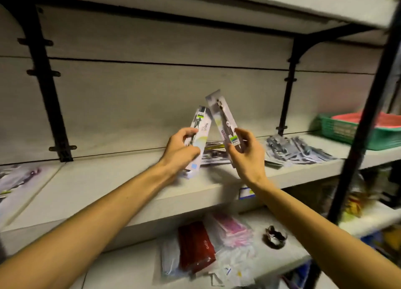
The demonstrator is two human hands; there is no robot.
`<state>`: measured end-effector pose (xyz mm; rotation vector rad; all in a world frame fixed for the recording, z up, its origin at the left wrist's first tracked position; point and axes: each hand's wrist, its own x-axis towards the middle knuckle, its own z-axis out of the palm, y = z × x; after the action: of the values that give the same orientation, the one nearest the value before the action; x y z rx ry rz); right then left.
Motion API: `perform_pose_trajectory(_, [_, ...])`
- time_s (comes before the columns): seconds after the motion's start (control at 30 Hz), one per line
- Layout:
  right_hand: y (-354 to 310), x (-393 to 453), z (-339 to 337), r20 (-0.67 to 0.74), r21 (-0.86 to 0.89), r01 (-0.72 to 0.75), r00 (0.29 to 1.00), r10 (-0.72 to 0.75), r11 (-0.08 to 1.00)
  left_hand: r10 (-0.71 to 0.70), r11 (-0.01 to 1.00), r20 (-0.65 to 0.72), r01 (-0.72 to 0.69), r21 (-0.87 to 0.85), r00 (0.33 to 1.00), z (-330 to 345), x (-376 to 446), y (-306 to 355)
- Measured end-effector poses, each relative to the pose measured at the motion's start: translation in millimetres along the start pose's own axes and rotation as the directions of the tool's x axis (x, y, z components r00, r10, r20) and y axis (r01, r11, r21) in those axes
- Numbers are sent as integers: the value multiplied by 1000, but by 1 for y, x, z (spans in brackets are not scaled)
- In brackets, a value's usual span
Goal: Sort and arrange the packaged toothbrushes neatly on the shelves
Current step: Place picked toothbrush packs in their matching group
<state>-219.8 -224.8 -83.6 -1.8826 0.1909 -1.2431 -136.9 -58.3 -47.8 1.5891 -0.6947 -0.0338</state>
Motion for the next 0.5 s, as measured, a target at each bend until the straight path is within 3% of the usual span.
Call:
perform_pose_trajectory(0.17, [60, 51, -94, -151, -53, -124, 982, 115, 991, 14, 995, 113, -24, 93, 994, 112, 39, 10])
perform_pose_trajectory(0.27, [89, 68, -116, -276, -145, -197, 949, 152, 970, -13, 995, 138, 0, 95, 990, 168, 63, 16])
perform_pose_trajectory(0.5, [121, 112, -145, -318, -120, -306, 913, 255, 944, -99, 976, 125, 71, 206, 987, 238, 127, -6])
